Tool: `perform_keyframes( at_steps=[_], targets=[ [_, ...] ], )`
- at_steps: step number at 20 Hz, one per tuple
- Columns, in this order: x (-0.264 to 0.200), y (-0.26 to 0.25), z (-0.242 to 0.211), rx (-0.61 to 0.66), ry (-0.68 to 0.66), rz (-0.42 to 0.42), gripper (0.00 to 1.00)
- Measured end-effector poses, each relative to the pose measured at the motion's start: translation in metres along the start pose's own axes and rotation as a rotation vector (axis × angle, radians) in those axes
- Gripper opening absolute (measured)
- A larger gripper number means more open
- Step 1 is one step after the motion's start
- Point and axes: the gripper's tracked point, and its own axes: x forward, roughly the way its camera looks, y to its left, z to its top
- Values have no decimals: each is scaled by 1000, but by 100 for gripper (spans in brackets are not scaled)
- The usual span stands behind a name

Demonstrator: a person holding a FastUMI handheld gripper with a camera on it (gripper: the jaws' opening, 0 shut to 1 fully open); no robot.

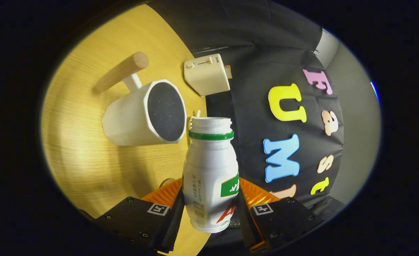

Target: Take the bottle from table, then pour the juice into the cup, finally place the bottle on the coaster

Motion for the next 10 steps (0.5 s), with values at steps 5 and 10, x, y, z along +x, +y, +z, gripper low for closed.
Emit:
perform_keyframes(
  at_steps=[5, 10],
  targets=[
    [3, -6, 0, -72, 10, -18, 70],
    [3, -10, 2, -130, 15, -38, 70]
  ],
)
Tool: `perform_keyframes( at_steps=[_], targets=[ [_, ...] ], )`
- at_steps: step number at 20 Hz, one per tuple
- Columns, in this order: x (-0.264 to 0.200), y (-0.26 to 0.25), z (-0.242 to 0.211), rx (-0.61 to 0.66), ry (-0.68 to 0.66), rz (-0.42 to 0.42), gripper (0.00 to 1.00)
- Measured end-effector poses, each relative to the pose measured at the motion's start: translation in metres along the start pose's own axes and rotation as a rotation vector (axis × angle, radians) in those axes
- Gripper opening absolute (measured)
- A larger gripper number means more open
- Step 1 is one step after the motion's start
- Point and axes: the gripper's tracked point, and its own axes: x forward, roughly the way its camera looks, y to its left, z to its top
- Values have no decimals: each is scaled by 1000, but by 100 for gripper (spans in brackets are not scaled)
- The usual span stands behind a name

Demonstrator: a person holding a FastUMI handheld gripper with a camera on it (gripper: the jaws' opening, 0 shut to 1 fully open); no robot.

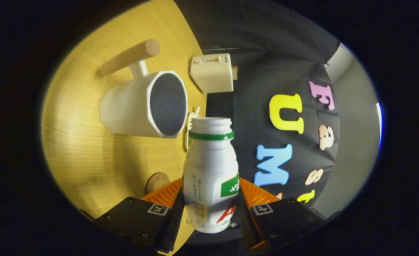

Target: Take the bottle from table, then pour the juice into the cup, finally place the bottle on the coaster

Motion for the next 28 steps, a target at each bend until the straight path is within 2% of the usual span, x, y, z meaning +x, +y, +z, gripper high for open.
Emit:
perform_keyframes(
  at_steps=[13, 28],
  targets=[
    [3, -9, -2, -114, 16, -27, 70],
    [3, -18, 2, -180, 19, -48, 70]
  ],
)
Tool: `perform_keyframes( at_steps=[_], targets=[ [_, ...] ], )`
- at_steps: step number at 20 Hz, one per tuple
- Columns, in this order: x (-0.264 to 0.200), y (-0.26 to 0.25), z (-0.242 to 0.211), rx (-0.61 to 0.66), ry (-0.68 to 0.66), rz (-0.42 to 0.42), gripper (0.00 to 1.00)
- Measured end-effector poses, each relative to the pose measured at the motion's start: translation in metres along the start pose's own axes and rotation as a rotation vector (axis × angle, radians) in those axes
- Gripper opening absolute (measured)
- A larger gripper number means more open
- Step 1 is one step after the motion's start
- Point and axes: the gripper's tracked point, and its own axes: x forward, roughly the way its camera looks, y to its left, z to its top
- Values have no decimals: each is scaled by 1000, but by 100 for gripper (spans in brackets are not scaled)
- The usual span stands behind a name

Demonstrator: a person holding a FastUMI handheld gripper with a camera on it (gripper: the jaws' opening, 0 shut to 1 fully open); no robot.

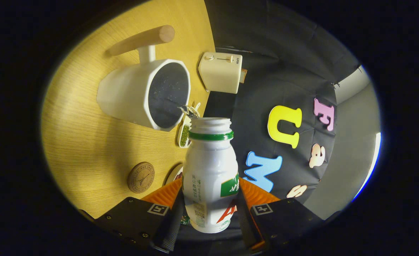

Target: Take the bottle from table, then pour the juice into the cup, finally place the bottle on the coaster

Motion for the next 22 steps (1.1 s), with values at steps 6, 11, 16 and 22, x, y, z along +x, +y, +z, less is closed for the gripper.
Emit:
perform_keyframes(
  at_steps=[6, 11, 16, 22],
  targets=[
    [0, -4, -2, -22, 3, -9, 70],
    [1, -1, -3, -36, 8, -5, 70],
    [1, -6, -2, -55, 8, -13, 70],
    [0, -9, -3, -86, 10, -21, 70]
  ],
)
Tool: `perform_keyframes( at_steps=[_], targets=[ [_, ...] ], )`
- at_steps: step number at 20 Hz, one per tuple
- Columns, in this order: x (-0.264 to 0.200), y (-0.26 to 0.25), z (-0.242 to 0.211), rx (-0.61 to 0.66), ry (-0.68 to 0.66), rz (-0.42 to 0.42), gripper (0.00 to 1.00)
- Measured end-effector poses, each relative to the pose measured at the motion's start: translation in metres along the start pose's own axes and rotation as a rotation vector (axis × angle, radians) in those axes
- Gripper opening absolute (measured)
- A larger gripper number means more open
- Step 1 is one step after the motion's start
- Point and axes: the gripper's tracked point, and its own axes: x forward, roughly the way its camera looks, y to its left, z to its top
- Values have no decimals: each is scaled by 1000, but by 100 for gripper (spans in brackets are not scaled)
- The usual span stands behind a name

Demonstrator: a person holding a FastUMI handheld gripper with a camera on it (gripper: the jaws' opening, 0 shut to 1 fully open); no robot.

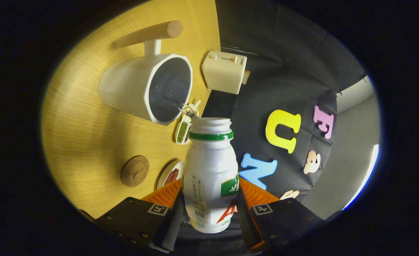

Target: Take the bottle from table, then pour the juice into the cup, finally place the bottle on the coaster

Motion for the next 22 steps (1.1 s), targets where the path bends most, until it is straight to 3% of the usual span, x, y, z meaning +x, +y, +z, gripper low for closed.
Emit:
perform_keyframes(
  at_steps=[22],
  targets=[
    [-6, -27, 8, -142, -6, -58, 70]
  ],
)
